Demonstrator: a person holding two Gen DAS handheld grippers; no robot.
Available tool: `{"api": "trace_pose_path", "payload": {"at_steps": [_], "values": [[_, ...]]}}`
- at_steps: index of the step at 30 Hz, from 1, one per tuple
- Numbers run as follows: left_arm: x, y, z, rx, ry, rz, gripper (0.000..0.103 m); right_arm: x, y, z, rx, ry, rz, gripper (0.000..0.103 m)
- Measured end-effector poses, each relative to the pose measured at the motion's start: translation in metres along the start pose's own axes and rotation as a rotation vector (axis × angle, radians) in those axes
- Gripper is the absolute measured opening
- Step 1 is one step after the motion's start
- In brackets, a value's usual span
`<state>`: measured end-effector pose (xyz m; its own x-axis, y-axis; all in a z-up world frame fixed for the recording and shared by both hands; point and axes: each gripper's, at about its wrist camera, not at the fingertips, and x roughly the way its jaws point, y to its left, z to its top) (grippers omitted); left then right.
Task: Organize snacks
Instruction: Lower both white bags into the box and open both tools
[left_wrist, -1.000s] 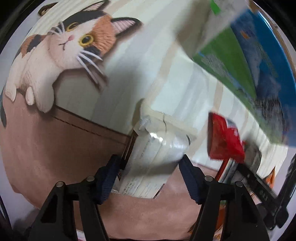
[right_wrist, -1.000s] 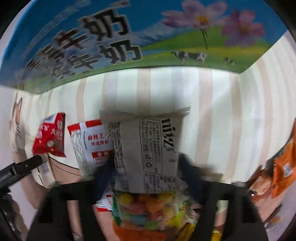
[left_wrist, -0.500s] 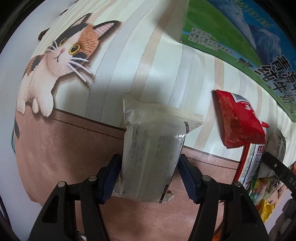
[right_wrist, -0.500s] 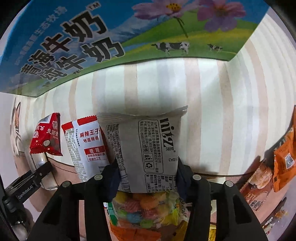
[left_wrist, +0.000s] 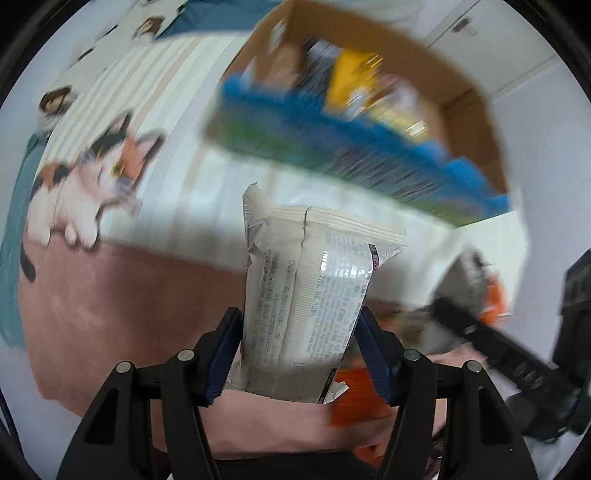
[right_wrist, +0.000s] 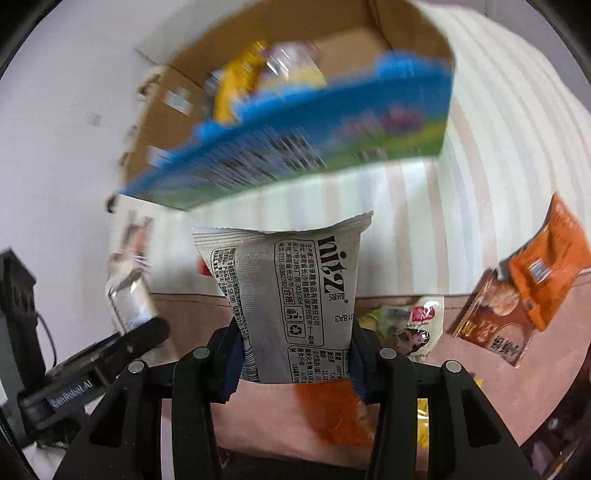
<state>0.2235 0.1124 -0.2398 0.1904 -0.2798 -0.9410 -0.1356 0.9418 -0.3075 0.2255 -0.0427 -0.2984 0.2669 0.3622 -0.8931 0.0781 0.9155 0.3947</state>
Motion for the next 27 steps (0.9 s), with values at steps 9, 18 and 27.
{"api": "trace_pose_path", "payload": {"at_steps": [9, 18, 27], "values": [[-0.070, -0.027, 0.113, 0.112, -0.105, -0.034, 0.060, -0.083, 0.044, 0.057, -0.057, -0.126, 0.071, 0.049], [0.004, -0.020, 0.220, 0.061, 0.074, 0.050, 0.060, -0.016, 0.066, 0.162, -0.004, -0.044, 0.007, 0.049], [0.091, 0.004, 0.243, 0.017, 0.266, 0.111, 0.060, 0.071, 0.048, 0.178, 0.056, 0.093, -0.059, 0.049]]}}
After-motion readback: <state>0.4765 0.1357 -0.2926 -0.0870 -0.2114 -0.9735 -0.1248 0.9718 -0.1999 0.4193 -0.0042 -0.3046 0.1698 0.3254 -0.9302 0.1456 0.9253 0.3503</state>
